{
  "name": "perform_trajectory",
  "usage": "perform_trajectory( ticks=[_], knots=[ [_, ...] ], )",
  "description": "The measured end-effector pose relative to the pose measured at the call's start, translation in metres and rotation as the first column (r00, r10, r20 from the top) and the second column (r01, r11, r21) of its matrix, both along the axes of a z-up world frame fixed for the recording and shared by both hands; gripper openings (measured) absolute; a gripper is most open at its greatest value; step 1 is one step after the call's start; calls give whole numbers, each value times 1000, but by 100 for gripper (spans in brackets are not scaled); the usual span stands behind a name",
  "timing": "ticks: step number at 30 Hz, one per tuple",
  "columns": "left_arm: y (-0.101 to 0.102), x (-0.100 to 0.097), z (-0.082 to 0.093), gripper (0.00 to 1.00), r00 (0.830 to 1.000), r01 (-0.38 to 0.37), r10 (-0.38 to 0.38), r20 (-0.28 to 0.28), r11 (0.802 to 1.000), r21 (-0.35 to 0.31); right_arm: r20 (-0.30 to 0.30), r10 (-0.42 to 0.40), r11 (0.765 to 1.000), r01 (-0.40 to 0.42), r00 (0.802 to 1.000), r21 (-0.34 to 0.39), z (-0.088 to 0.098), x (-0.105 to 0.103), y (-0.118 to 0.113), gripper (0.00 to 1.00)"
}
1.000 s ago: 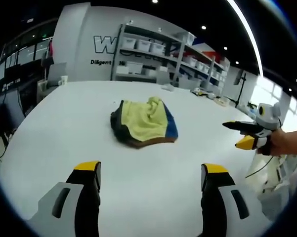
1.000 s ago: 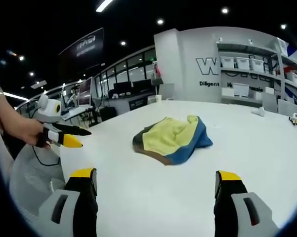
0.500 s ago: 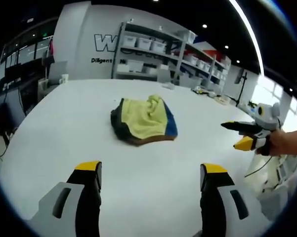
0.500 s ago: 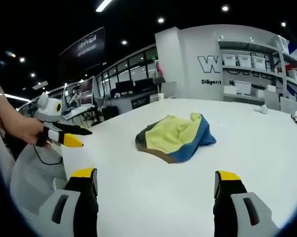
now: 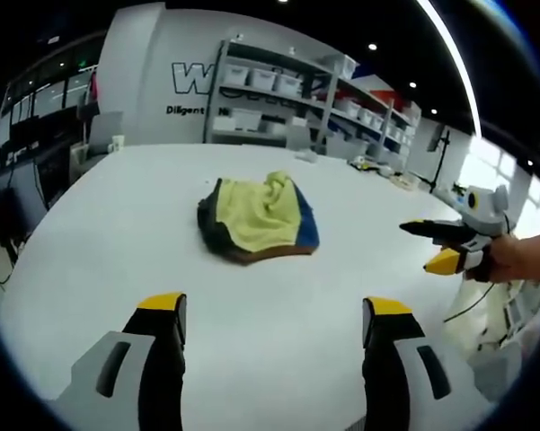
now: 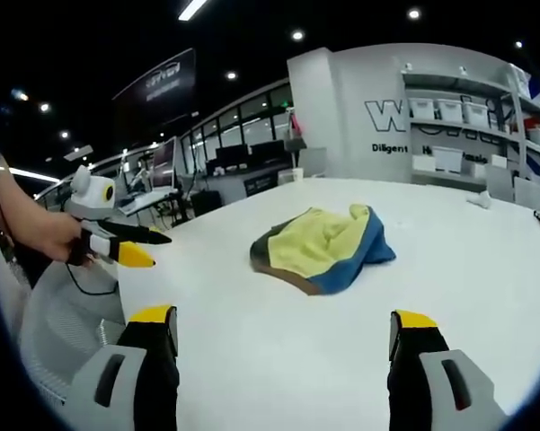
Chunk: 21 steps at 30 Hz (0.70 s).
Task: Fold the garment on the visible template until the final outline fits inside the template.
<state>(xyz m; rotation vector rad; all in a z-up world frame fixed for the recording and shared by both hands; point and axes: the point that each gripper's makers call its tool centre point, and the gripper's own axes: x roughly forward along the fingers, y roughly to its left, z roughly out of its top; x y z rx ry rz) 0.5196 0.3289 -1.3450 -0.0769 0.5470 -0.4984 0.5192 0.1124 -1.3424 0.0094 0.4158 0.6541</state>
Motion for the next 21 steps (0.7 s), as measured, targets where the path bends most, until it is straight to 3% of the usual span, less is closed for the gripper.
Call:
perform_trajectory(
  ticks=[21],
  knots=[
    [-8,0,6,78,999,40,-40,0,999,30,7,-1,1000,1,1000,-2,3,-5,-9,94]
  ],
)
